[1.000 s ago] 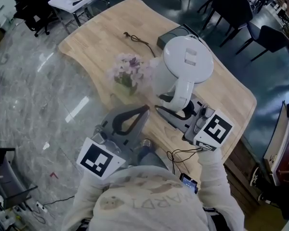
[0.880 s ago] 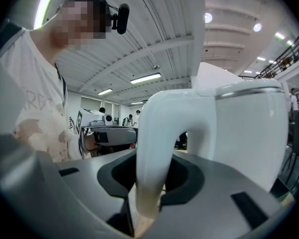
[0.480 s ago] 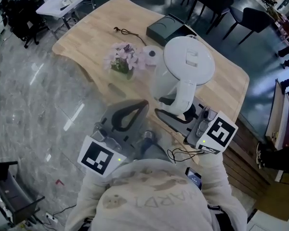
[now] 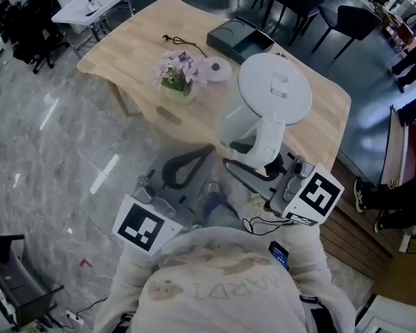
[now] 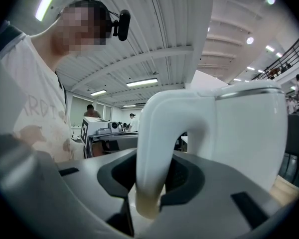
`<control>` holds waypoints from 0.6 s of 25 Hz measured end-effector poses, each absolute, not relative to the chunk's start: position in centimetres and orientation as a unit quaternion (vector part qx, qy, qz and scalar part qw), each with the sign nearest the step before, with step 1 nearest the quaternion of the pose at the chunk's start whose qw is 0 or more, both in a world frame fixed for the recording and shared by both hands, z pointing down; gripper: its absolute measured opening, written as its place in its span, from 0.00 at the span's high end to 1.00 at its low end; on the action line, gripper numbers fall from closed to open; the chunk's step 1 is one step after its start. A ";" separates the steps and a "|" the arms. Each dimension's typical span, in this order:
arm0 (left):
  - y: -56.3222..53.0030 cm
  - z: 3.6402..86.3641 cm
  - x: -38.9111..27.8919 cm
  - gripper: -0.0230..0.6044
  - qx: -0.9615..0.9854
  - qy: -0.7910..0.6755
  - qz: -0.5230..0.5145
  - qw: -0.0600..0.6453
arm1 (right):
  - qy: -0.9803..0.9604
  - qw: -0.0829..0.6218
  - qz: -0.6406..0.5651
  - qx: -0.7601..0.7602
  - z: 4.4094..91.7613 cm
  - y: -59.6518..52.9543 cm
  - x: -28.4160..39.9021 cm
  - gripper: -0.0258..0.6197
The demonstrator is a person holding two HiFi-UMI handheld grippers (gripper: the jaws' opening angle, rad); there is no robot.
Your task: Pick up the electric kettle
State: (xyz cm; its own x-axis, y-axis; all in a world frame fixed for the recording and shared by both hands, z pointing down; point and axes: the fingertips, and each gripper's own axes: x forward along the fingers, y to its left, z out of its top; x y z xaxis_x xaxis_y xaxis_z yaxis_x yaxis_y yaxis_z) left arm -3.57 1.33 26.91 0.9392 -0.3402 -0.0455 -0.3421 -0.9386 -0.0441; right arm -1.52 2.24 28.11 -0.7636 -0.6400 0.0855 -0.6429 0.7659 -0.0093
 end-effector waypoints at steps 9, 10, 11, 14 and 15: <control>9.0 26.1 -7.0 0.95 -0.984 0.173 0.029 0.039 | -0.936 0.039 0.000 0.349 27.4 9.5 -4.9 0.78; 9.9 26.1 -7.3 0.95 -0.984 0.172 0.029 0.041 | -0.936 0.040 -0.003 0.350 27.3 10.3 -5.2 0.78; 10.4 26.1 -7.6 0.95 -0.984 0.172 0.030 0.042 | -0.936 0.040 -0.006 0.351 27.3 10.8 -5.4 0.78; 10.5 26.0 -7.6 0.95 -0.983 0.173 0.031 0.046 | -0.936 0.039 -0.007 0.349 27.2 11.0 -5.5 0.78; 10.6 25.8 -7.7 0.95 -0.983 0.173 0.033 0.048 | -0.936 0.039 -0.008 0.348 27.1 11.0 -5.6 0.78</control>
